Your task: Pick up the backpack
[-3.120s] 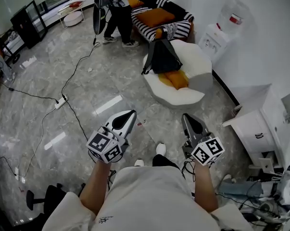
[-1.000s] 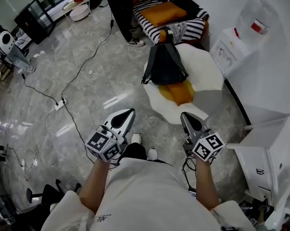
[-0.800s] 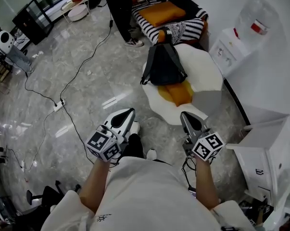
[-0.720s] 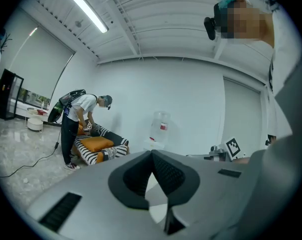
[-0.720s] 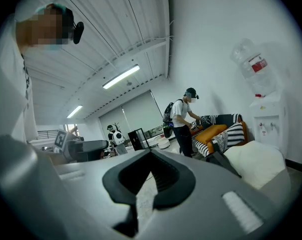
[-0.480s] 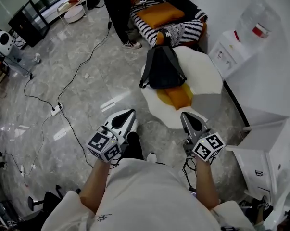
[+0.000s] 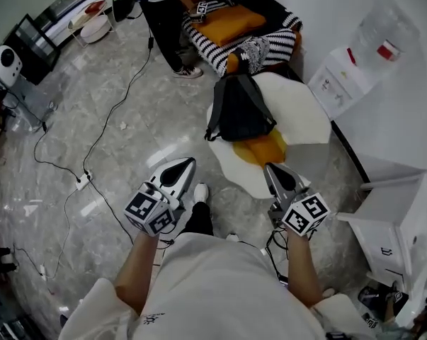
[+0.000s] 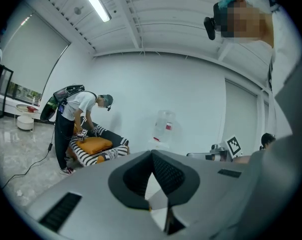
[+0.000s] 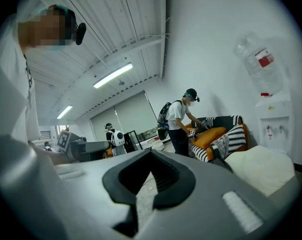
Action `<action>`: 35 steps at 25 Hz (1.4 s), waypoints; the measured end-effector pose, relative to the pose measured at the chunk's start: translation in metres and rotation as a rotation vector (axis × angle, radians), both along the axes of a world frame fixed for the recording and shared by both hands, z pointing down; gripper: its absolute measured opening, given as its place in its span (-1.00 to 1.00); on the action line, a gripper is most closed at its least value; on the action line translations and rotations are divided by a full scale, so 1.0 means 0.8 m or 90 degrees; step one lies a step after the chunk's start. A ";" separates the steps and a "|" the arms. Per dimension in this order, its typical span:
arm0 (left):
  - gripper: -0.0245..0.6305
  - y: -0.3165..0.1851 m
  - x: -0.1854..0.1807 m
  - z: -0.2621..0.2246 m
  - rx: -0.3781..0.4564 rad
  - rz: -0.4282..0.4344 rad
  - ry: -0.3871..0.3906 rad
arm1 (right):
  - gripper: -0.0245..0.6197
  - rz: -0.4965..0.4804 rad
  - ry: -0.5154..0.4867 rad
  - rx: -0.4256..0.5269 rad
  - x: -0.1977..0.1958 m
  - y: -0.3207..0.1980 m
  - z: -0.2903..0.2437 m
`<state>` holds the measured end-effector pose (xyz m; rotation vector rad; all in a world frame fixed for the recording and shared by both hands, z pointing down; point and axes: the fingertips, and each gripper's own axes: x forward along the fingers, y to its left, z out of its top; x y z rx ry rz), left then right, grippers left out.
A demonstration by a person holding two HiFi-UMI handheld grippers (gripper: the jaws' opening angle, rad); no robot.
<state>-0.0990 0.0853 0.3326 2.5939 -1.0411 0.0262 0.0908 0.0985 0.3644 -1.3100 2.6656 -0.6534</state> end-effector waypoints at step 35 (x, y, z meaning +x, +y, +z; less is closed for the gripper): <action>-0.94 -0.234 -0.021 0.045 -0.055 0.142 0.021 | -0.92 0.118 0.052 -0.047 -0.035 -0.189 0.010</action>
